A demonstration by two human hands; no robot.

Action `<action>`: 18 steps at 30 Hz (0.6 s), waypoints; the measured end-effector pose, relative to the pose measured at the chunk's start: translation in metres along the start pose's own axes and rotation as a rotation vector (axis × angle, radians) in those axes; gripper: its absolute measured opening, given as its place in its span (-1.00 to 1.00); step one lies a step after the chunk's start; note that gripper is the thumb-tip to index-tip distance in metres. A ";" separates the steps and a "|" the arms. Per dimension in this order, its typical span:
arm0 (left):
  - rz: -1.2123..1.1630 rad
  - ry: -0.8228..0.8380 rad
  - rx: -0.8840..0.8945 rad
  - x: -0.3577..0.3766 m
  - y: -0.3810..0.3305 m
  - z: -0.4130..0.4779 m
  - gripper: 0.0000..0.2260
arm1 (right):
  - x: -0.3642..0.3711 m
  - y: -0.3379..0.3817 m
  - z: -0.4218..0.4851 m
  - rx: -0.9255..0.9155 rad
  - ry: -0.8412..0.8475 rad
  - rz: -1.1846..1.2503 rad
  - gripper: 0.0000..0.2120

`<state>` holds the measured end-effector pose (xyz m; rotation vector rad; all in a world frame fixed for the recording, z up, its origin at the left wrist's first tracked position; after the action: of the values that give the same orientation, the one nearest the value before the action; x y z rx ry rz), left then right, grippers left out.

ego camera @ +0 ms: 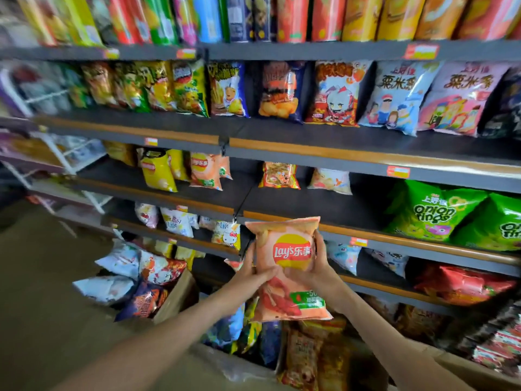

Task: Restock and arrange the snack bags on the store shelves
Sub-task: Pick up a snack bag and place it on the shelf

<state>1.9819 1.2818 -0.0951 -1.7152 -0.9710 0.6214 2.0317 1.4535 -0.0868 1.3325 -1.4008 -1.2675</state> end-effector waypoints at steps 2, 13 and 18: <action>-0.029 -0.057 0.038 -0.033 -0.016 -0.008 -0.23 | 0.028 0.019 0.016 -0.041 0.011 -0.031 0.04; 0.081 -0.137 0.046 -0.190 -0.028 -0.004 -0.38 | 0.143 0.044 0.122 0.070 -0.076 0.044 -0.21; 0.223 -0.150 0.142 -0.250 -0.035 0.036 -0.46 | 0.192 0.048 0.184 -0.091 0.010 -0.052 -0.16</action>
<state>1.8072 1.0956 -0.0861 -1.6805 -0.8227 0.9532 1.8205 1.2847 -0.0872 1.3186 -1.2936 -1.3416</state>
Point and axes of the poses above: each hand's wrist, its own z-axis towards the middle knuckle, its own x-axis out of the palm, y = z × x, the point moved 2 cm from there along z, towards the middle knuckle, and after that the axes turned 5 degrees about -z, right-handed, at the moved point
